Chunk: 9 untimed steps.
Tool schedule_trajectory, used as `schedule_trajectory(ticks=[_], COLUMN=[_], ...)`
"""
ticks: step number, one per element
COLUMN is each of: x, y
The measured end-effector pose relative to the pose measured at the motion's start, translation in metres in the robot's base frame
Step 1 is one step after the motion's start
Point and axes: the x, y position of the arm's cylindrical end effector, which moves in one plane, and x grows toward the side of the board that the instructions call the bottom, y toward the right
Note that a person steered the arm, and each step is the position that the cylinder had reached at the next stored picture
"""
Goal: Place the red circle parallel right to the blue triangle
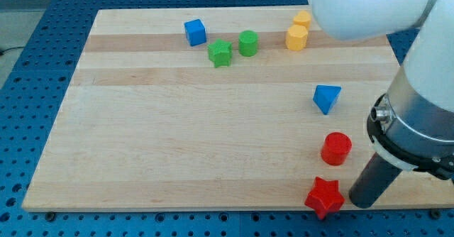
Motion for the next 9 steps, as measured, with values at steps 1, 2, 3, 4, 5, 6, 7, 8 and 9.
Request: schedule_trajectory(ticks=[1, 2, 3, 4, 5, 6, 7, 8, 9], x=[0.0, 0.0, -0.009, -0.049, -0.075, -0.087, -0.083, -0.083, -0.078], y=[-0.033, -0.085, -0.106, -0.07, -0.01, 0.03, 0.015, 0.041, 0.053])
